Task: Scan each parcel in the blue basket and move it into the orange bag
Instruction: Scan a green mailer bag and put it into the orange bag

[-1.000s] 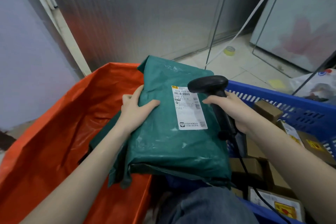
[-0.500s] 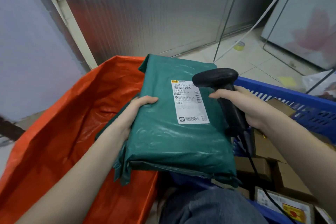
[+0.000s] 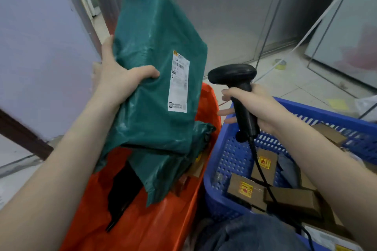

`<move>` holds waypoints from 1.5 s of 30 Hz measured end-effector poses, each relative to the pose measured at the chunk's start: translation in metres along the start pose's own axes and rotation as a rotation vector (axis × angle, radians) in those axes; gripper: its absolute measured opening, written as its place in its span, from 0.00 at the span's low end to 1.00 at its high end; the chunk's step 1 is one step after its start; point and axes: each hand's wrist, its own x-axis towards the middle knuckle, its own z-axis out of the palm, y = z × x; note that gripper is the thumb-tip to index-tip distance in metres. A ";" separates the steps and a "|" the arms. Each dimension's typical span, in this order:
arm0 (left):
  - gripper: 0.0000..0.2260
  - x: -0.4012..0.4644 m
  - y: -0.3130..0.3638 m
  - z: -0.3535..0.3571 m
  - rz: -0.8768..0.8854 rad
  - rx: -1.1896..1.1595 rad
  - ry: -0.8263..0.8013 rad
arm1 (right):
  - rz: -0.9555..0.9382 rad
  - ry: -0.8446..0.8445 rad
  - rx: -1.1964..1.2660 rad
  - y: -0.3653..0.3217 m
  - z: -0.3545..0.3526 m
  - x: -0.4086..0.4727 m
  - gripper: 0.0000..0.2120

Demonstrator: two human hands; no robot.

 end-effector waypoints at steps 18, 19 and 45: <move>0.54 -0.044 -0.167 0.100 0.338 1.077 0.033 | 0.204 -0.069 0.014 0.077 0.039 0.040 0.09; 0.54 -0.041 -0.171 0.105 0.332 1.092 0.031 | 0.222 -0.061 0.043 0.084 0.039 0.043 0.10; 0.37 -0.044 -0.090 0.142 0.354 0.885 -0.185 | 0.161 0.138 0.032 0.071 -0.040 -0.012 0.08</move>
